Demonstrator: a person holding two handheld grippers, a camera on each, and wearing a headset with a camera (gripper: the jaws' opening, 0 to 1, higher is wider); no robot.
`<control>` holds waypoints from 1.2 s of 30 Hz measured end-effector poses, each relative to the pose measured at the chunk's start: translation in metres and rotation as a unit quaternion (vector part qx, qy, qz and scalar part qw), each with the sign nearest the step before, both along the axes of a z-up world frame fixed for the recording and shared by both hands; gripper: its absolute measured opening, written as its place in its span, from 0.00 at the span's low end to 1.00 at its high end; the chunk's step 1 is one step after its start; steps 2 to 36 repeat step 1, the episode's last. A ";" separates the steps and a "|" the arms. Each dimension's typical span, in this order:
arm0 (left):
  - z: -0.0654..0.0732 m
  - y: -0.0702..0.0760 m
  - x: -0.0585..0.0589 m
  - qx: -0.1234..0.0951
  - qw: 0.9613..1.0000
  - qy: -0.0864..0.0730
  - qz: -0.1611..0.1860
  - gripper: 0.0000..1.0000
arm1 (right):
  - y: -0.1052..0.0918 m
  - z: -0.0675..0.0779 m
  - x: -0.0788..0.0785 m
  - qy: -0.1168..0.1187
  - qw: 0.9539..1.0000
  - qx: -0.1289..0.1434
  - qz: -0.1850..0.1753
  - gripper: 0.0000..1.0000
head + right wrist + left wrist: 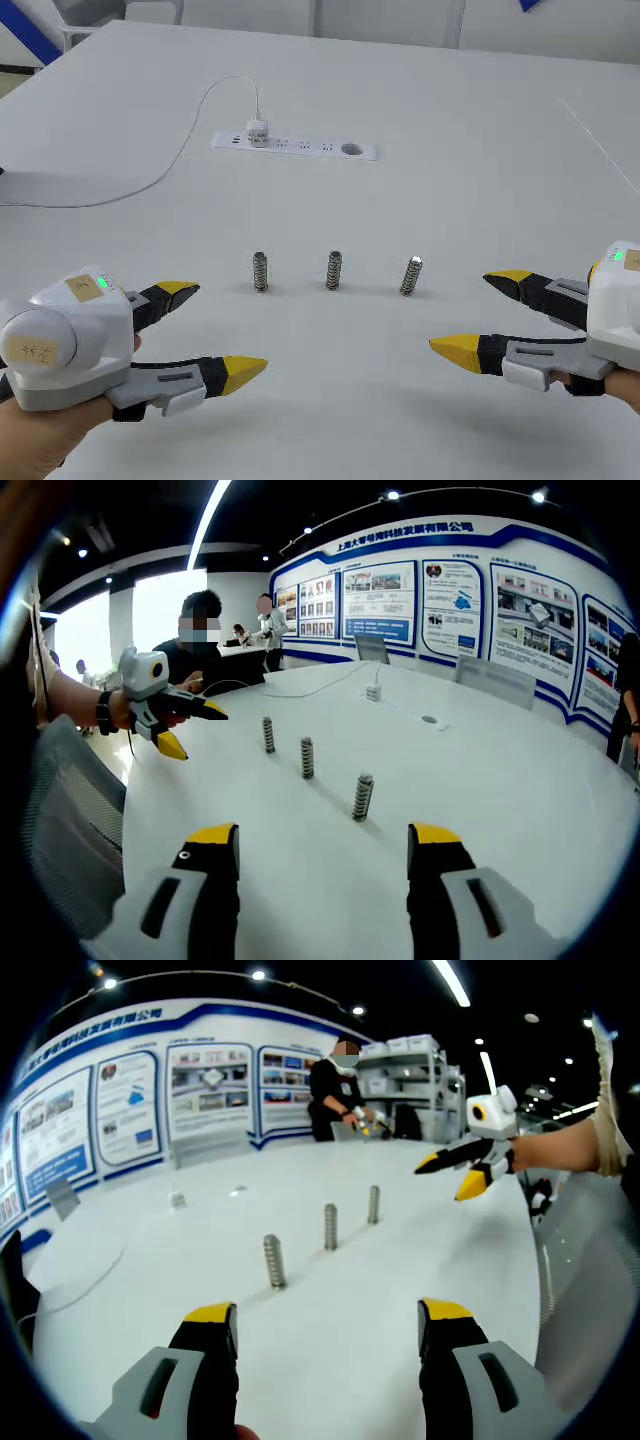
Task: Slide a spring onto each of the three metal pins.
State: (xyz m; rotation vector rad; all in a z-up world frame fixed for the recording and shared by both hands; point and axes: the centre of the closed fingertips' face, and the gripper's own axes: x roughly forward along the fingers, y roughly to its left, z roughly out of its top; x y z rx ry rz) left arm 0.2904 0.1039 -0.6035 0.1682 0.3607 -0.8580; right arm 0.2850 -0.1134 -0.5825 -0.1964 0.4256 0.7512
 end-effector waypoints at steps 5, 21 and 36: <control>0.000 0.000 0.000 0.000 1.000 0.000 0.000 0.75 | 0.000 0.000 0.000 0.001 1.000 0.000 0.000 0.69; 0.000 0.000 0.000 0.000 1.000 0.000 0.000 0.75 | 0.000 0.000 0.000 0.001 1.000 0.000 0.000 0.69; 0.000 0.000 0.000 0.000 1.000 0.000 0.000 0.75 | 0.000 0.000 0.000 0.001 1.000 0.000 0.000 0.69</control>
